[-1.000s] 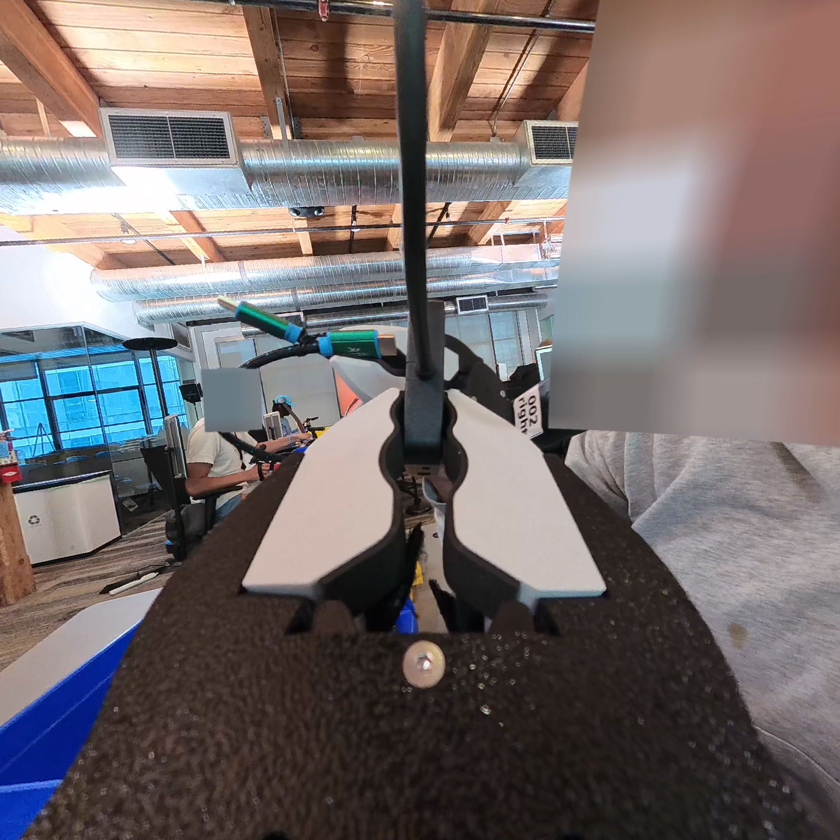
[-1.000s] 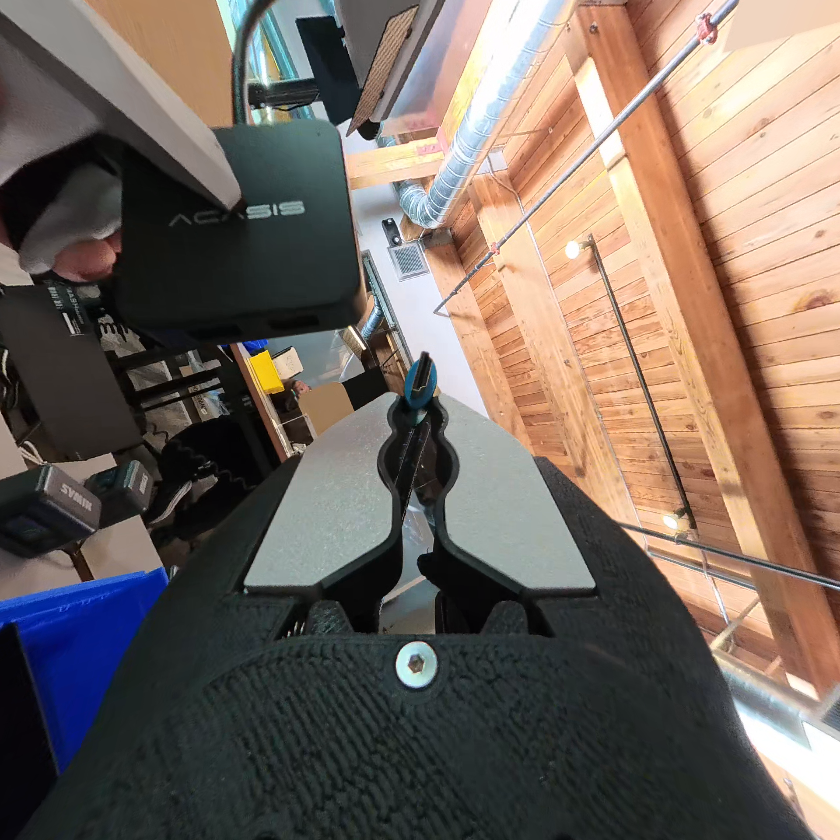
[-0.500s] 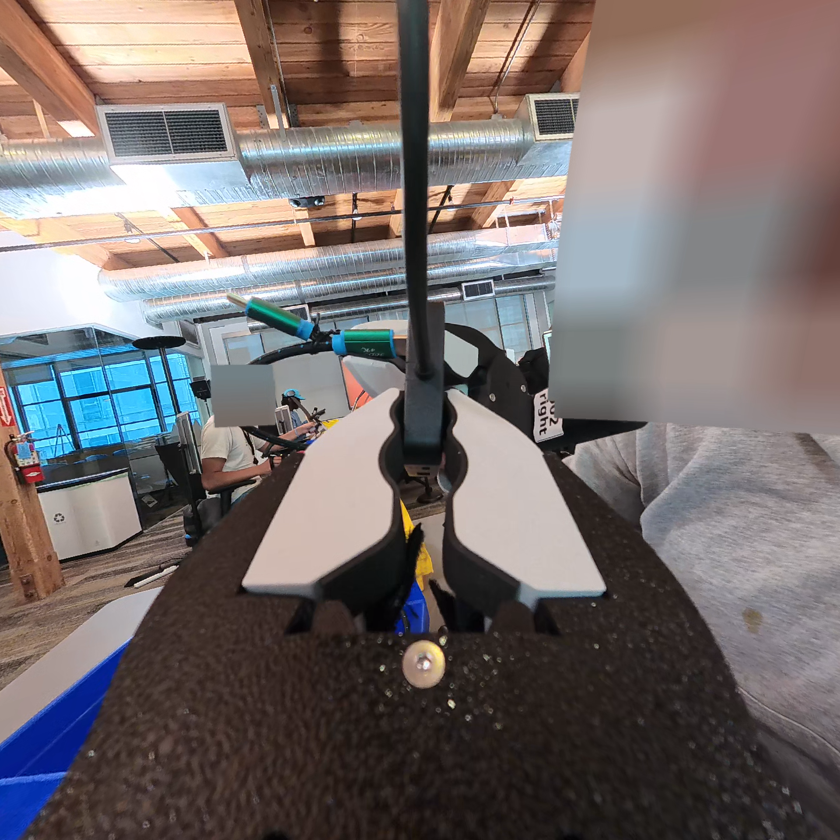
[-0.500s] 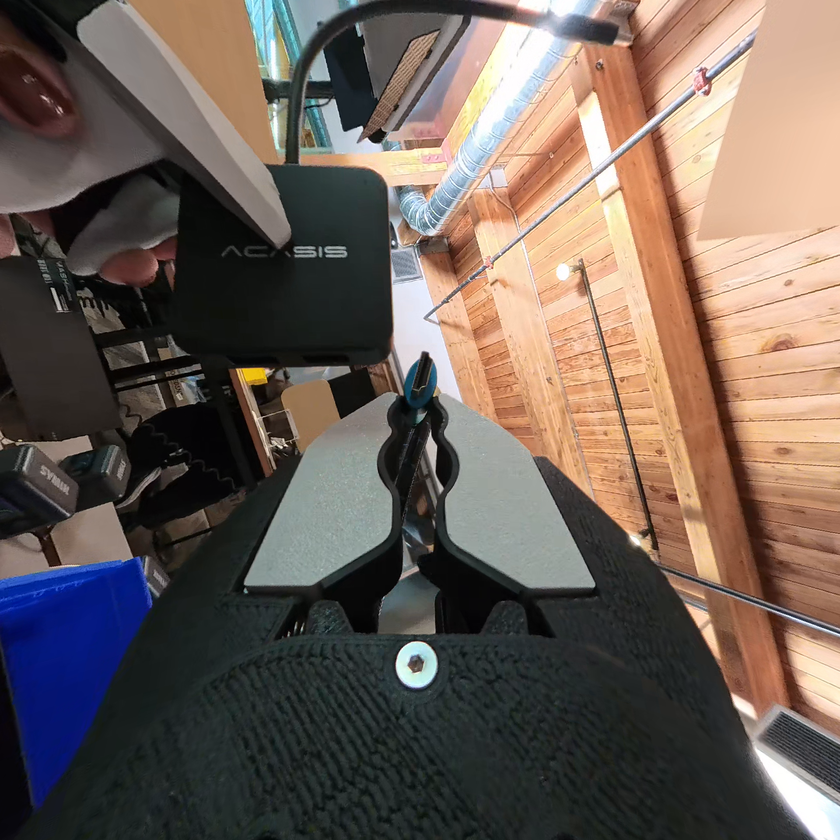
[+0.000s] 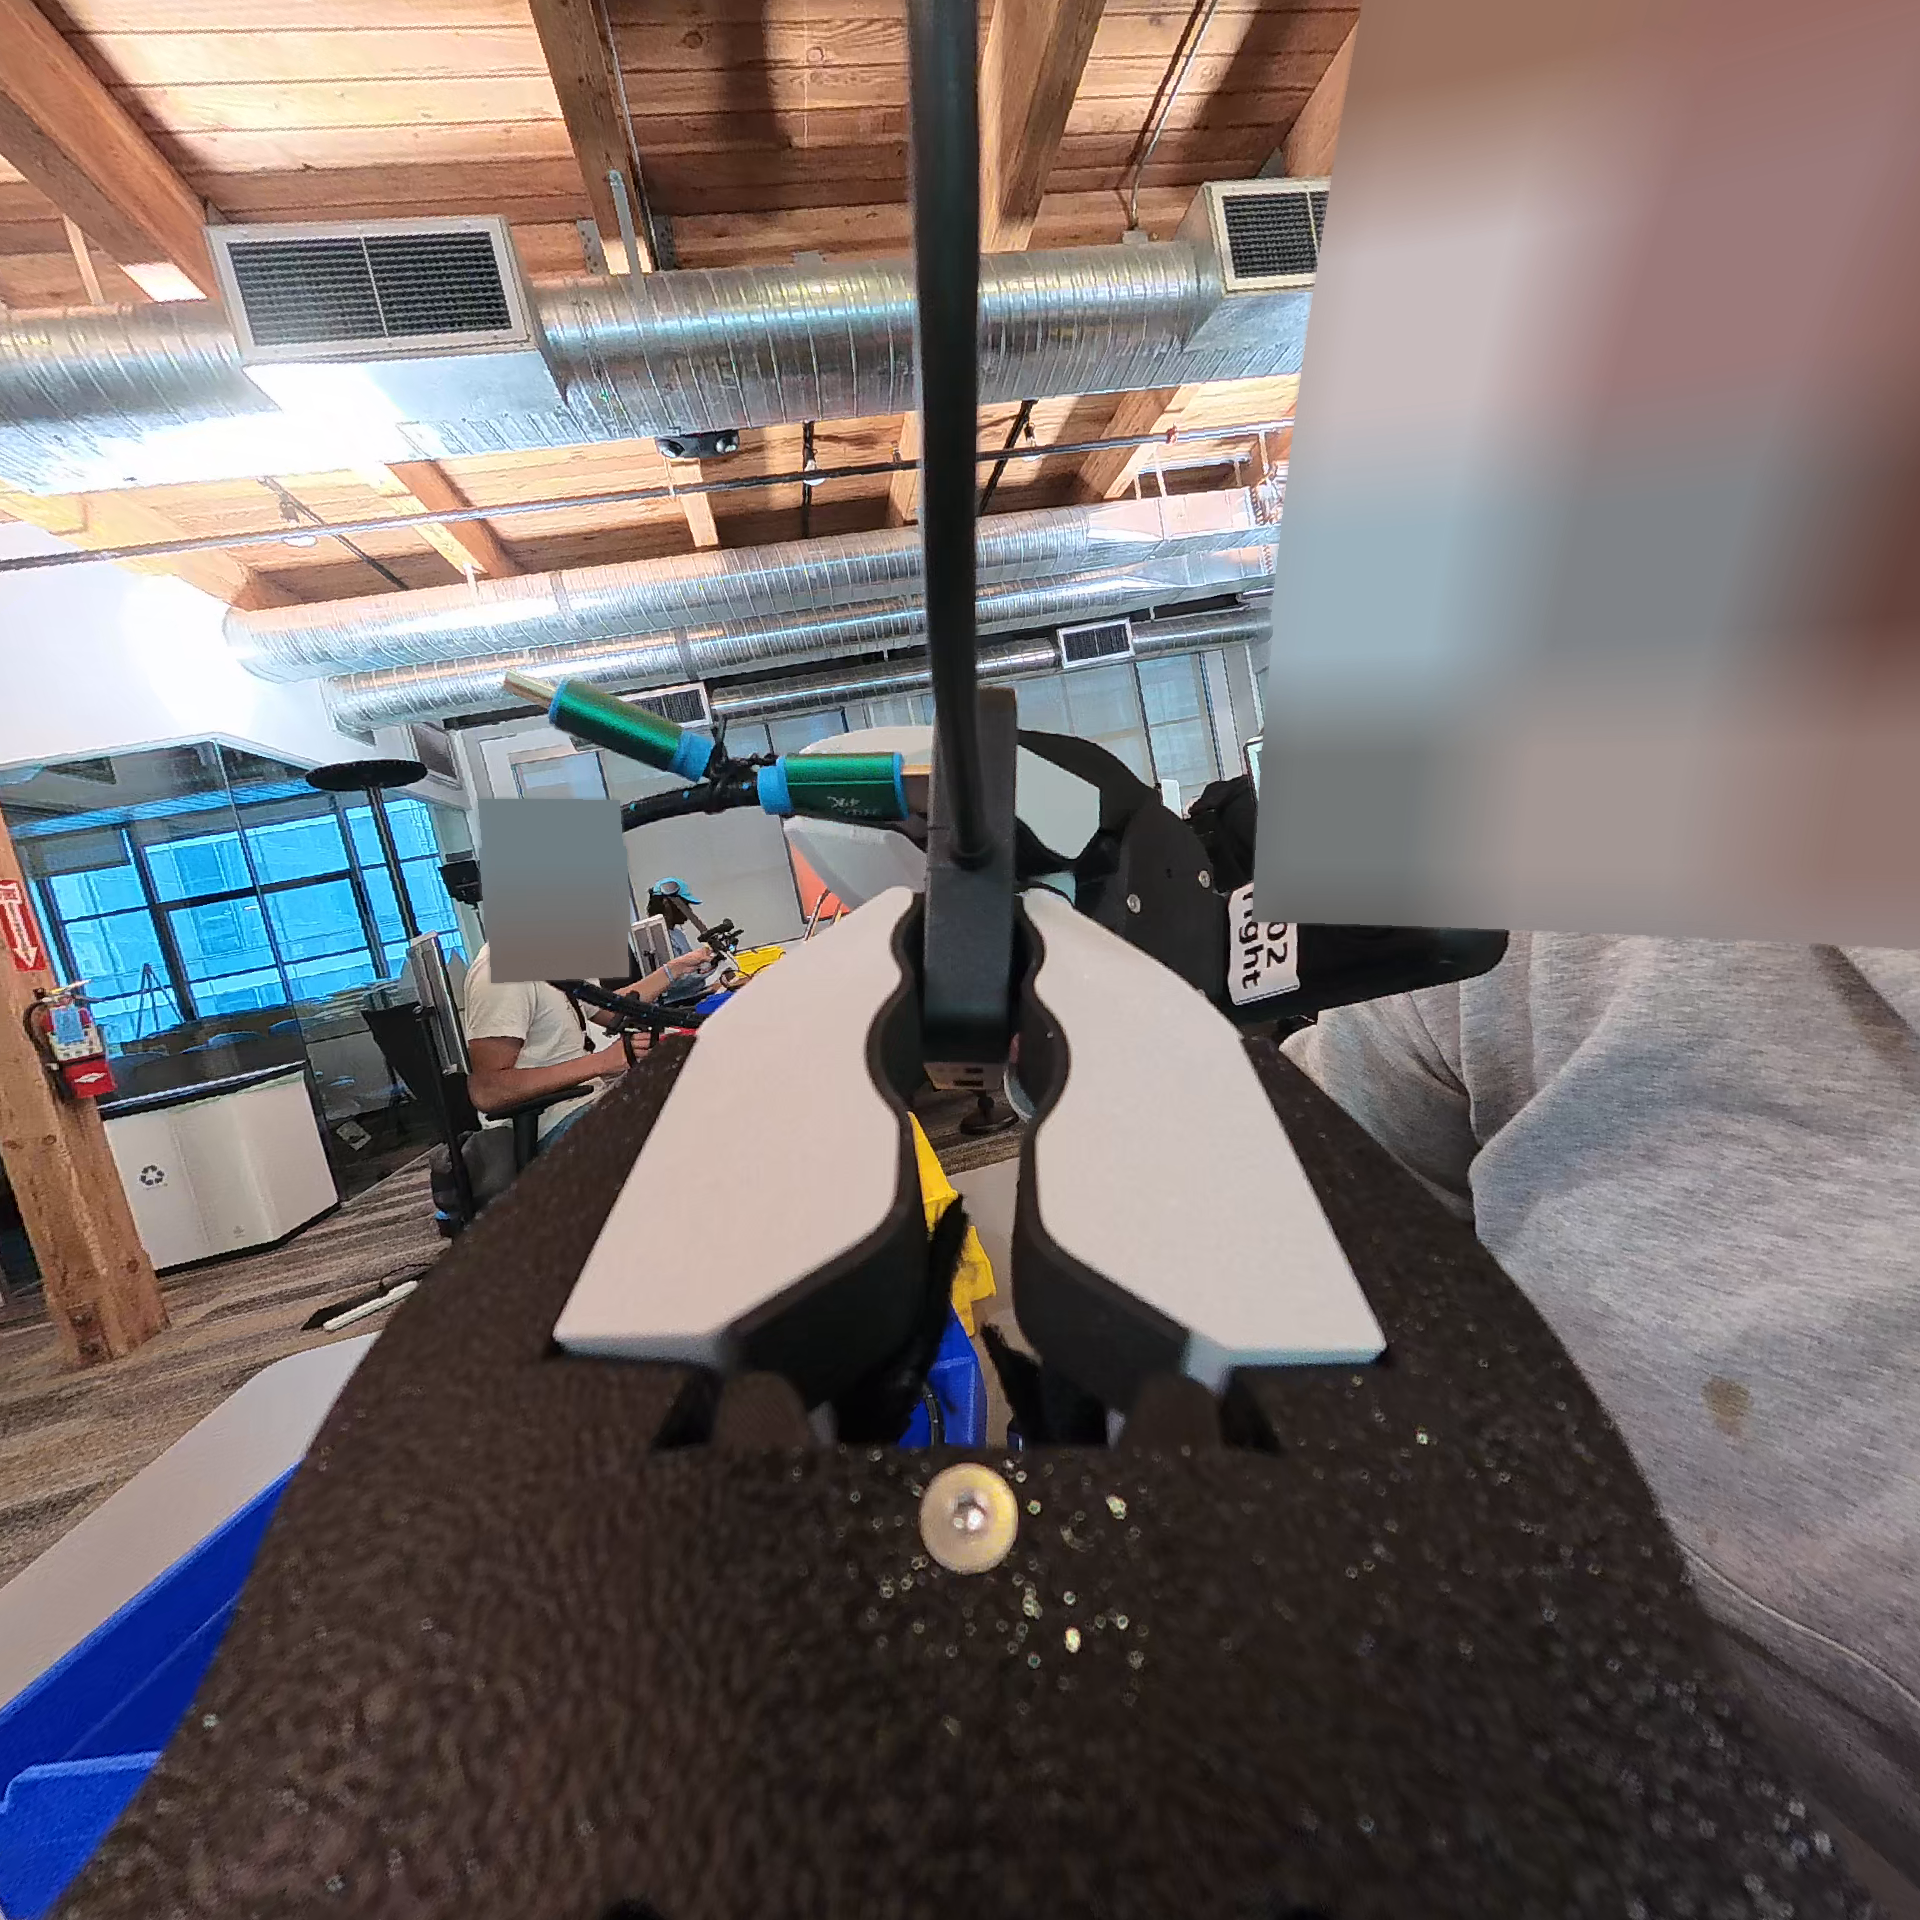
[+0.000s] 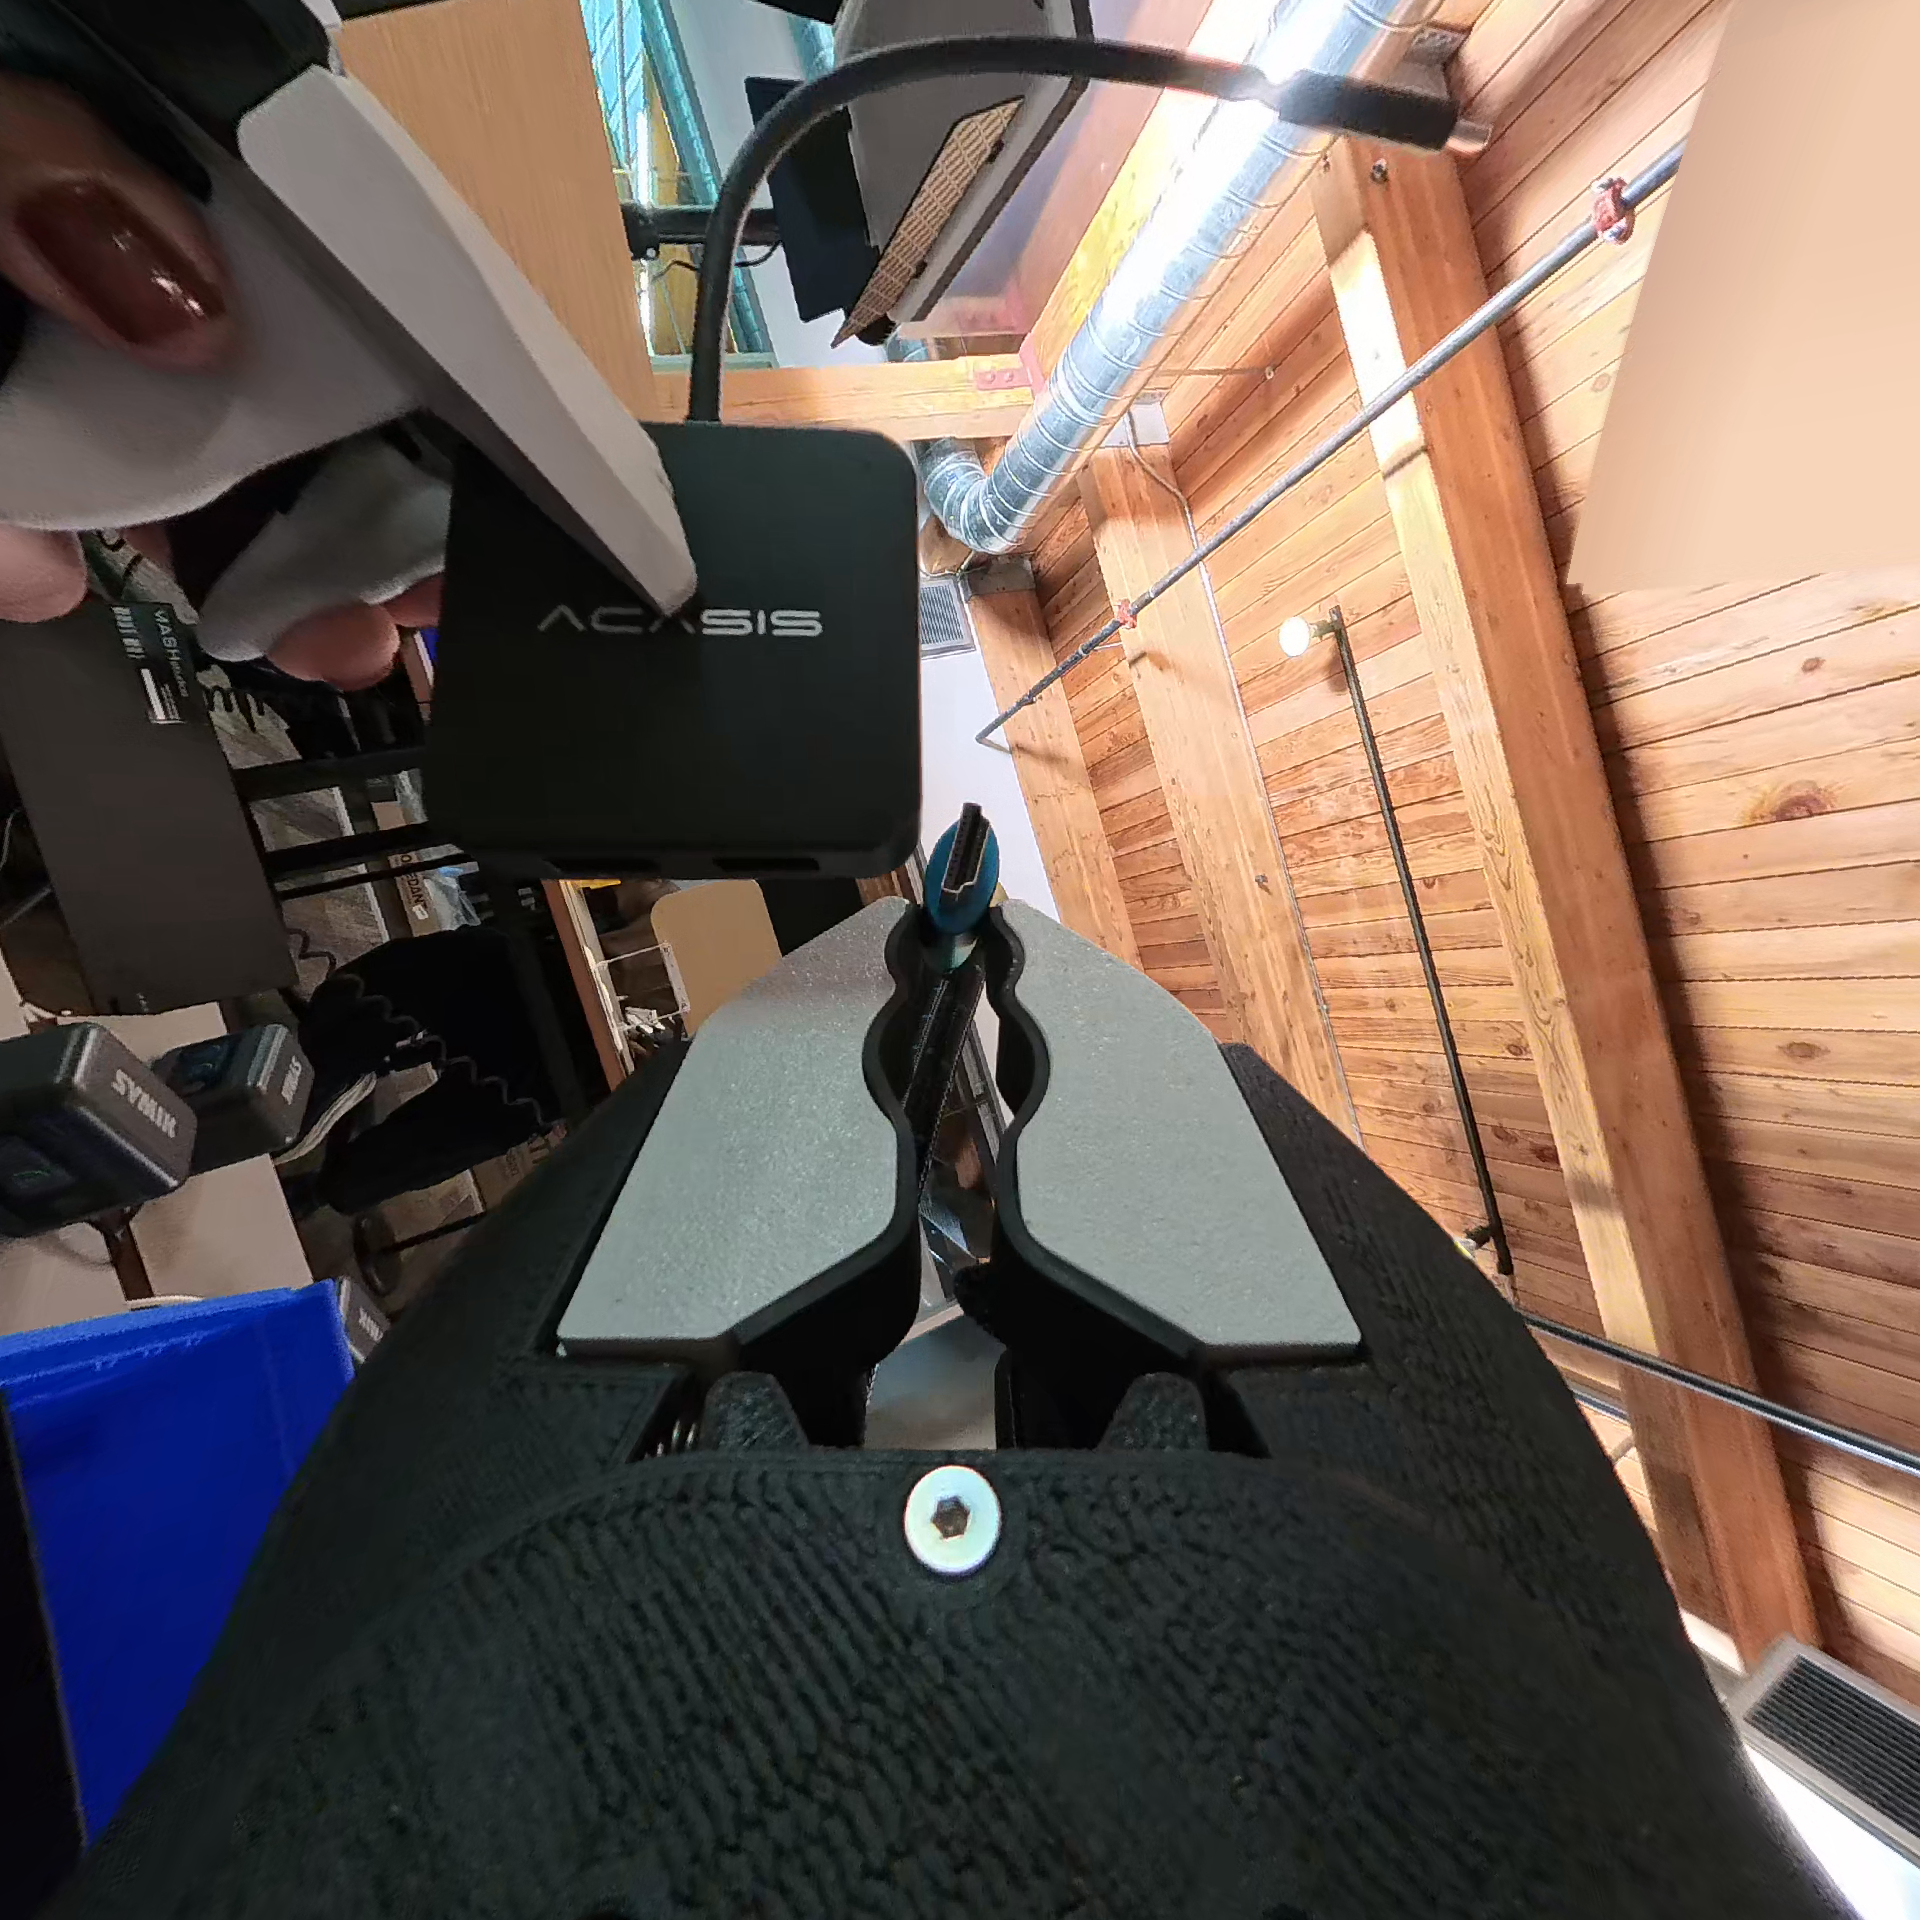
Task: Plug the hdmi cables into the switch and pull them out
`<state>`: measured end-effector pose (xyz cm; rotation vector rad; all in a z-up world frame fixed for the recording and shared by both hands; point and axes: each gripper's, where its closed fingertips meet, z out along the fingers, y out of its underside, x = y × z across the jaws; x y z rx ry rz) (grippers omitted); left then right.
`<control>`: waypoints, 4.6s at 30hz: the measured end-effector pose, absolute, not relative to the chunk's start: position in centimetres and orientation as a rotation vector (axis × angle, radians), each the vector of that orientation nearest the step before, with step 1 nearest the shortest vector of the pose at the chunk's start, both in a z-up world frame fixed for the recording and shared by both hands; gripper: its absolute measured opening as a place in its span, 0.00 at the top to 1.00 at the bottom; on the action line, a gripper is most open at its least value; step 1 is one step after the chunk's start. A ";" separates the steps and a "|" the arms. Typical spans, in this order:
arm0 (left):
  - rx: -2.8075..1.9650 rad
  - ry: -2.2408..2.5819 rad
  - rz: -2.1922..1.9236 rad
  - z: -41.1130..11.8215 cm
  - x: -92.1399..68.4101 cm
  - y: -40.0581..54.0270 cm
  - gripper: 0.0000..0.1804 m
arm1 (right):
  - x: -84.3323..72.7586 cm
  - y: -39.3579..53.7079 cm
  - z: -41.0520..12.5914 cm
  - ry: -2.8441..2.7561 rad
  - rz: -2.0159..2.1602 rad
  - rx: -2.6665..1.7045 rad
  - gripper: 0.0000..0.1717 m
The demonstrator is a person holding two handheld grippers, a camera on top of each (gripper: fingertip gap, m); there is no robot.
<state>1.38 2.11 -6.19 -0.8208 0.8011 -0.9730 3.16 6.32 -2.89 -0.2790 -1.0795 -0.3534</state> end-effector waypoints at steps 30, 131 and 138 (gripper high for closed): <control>-0.933 0.823 0.956 -12.3 -6.3 -0.4 0.93 | 3.3 9.0 -10.8 -1.448 -0.421 -0.337 0.94; -1.540 0.610 0.895 -21.7 -17.3 -17.2 0.93 | -6.6 -4.2 -35.2 -3.215 0.326 0.099 0.88; -1.444 0.734 1.056 -21.4 -15.3 -15.3 0.93 | -7.0 -3.8 -30.7 -3.049 0.755 -0.441 0.88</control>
